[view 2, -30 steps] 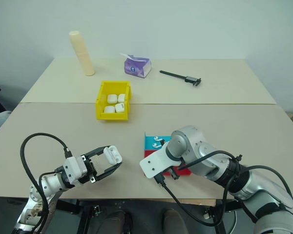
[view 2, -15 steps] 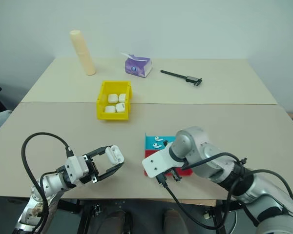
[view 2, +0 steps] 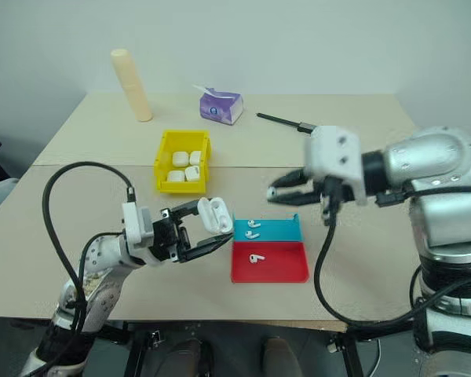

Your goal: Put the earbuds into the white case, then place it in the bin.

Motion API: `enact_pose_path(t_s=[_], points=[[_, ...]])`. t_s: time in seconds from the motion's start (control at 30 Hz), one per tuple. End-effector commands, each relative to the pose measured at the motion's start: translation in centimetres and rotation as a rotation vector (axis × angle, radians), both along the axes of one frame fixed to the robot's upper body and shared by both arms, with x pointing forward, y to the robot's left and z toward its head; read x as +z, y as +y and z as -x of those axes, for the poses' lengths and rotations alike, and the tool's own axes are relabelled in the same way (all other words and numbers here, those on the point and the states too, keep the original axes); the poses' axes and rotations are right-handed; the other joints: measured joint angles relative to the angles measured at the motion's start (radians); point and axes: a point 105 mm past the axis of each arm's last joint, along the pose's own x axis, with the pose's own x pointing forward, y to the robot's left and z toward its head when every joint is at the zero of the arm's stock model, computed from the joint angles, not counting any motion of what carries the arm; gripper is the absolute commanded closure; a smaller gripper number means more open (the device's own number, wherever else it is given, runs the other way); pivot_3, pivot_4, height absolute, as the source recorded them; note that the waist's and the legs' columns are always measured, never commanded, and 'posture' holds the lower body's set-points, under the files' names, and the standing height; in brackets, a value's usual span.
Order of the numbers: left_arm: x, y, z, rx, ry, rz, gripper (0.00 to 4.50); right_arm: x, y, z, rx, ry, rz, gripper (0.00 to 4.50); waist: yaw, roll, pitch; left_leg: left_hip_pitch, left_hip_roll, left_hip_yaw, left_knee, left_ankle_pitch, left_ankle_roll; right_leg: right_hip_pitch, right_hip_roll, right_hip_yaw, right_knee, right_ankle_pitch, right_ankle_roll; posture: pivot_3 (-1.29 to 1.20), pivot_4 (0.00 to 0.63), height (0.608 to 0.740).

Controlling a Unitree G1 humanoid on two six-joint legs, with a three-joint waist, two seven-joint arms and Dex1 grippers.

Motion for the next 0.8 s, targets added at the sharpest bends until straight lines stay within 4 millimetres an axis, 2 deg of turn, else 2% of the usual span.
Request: enact_pose_path(t_s=[0.03,0.17,0.23,0.37,0.57,0.8], points=[[2.1,-0.5,1.2,-0.095,0.020,0.028,1.76,3.5,0.2,1.5,0.105,-0.073,-0.229,3.87,0.000,0.000,0.000,0.000,0.000,0.000,0.000,0.000,0.000,0.000,0.000,0.000,0.000,0.000,0.000,0.00,0.150,0.740],[3.3,-0.5,2.1,-0.160,0.080,0.039,1.76,4.6,1.1,2.6,0.259,-0.054,-0.446,3.87,0.000,0.000,0.000,0.000,0.000,0.000,0.000,0.000,0.000,0.000,-0.001,0.000,0.000,0.000,0.001,0.00,0.150,0.740],[3.4,-0.4,2.4,-0.177,0.080,0.024,1.76,4.3,1.8,3.2,0.325,-0.046,-0.495,3.87,0.000,0.000,0.000,0.000,0.000,-0.001,0.000,0.000,0.000,0.000,0.000,0.000,0.000,0.000,0.001,0.00,0.150,0.740],[3.6,-0.4,2.8,-0.182,0.064,-0.021,1.76,2.4,2.9,3.6,0.383,-0.056,-0.486,3.87,0.003,0.000,0.000,0.000,0.000,-0.001,0.000,0.000,0.000,0.001,0.000,-0.001,0.000,0.000,0.001,0.00,0.150,0.740],[3.7,-0.1,3.2,-0.177,0.042,-0.048,1.76,0.5,3.8,3.2,0.384,-0.046,-0.444,3.87,0.003,0.000,0.000,0.000,-0.001,0.000,0.000,0.000,0.000,0.000,0.000,0.000,0.000,0.000,0.001,0.00,0.150,0.740],[3.7,-0.1,3.2,-0.167,0.039,-0.043,1.76,-0.3,4.4,3.2,0.409,-0.052,-0.419,3.87,0.003,0.000,0.000,0.000,0.000,0.000,0.000,0.000,0.000,0.000,0.000,0.000,0.000,0.000,0.001,0.00,0.150,0.740]])
